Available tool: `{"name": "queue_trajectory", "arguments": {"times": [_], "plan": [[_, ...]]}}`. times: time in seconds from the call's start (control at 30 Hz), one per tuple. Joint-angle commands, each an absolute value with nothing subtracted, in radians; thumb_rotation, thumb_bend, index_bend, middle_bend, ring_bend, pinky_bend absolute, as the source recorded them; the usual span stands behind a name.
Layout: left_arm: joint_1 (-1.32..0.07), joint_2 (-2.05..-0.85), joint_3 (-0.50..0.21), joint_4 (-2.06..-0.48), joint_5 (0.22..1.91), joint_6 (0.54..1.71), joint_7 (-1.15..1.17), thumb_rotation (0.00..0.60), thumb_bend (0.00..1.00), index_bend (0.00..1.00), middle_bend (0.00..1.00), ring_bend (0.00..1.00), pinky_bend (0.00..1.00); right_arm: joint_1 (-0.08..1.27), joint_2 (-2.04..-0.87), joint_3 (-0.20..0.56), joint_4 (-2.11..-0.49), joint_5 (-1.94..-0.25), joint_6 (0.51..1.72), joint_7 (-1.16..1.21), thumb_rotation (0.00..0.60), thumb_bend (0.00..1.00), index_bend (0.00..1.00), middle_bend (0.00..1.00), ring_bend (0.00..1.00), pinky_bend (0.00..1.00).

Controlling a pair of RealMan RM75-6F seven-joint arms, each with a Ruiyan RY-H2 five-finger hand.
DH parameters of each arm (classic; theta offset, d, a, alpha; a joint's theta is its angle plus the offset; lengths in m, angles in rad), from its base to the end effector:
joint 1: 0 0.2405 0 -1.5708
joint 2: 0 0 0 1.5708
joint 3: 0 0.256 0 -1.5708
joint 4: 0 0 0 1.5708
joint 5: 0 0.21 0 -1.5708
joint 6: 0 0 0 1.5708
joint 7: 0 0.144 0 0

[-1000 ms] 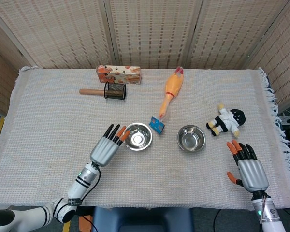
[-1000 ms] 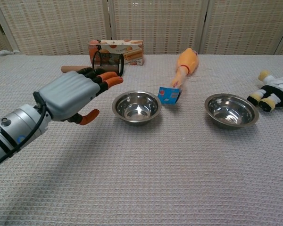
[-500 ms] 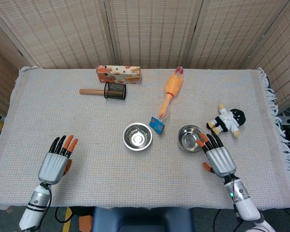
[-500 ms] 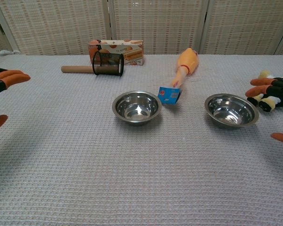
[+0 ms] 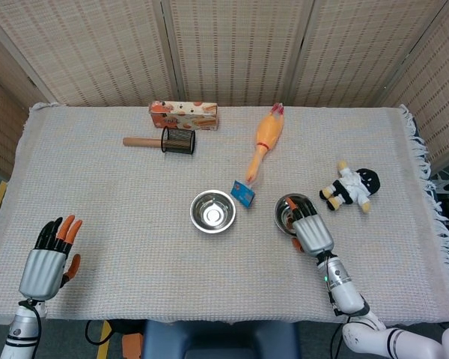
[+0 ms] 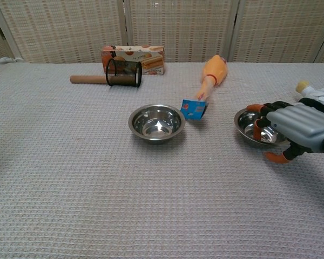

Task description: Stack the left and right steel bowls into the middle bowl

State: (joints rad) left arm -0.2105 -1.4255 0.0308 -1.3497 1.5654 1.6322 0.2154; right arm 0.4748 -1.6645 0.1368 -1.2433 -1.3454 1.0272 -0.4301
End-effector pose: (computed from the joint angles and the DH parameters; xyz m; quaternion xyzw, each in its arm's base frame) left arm -0.2908 0.2028 0.0857 -0.6464 -0.2604 -0.4084 0.5895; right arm -0.2400 -0.2971 -0.0351 0.7538 -0.3203 0.2914 0.4943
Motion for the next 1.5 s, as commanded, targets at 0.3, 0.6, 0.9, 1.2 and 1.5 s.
{"name": "queue_trajectory", "arguments": {"times": [0.3, 0.6, 0.9, 1.2, 1.5], "plan": [[-0.197, -1.412, 0.016, -1.356, 1.584, 1.619, 0.202, 0.600, 0.48, 0.00, 0.00, 0.00, 0.10, 0.469, -1.686, 0.110, -1.247, -1.457, 1.181, -0.391, 0.600, 0.40, 0.73, 0.03, 0.00, 0.00], [-0.193, -1.394, 0.001, -1.368, 1.578, 1.593, 0.181, 0.600, 0.48, 0.00, 0.00, 0.00, 0.10, 0.549, -1.703, 0.176, -1.369, -1.491, 1.192, -0.465, 0.600, 0.40, 0.73, 0.03, 0.00, 0.00], [-0.184, -1.366, -0.011, -1.388, 1.578, 1.591, 0.146, 0.600, 0.48, 0.00, 0.00, 0.00, 0.10, 0.726, -1.891, 0.278, -1.226, -1.387, 1.033, -0.552, 0.600, 0.40, 0.71, 0.03, 0.00, 0.00], [-0.173, -1.345, -0.024, -1.396, 1.573, 1.590, 0.110, 0.600, 0.48, 0.00, 0.00, 0.00, 0.10, 0.795, -2.017, 0.288, -1.055, -1.301, 0.961, -0.571, 0.600, 0.39, 0.20, 0.02, 0.00, 0.00], [-0.164, -1.344, -0.025, -1.405, 1.585, 1.594, 0.124, 0.600, 0.48, 0.00, 0.00, 0.00, 0.11, 0.711, -1.832, 0.231, -1.324, -1.258, 0.998, -0.626, 0.600, 0.10, 0.00, 0.00, 0.00, 0.00]]}}
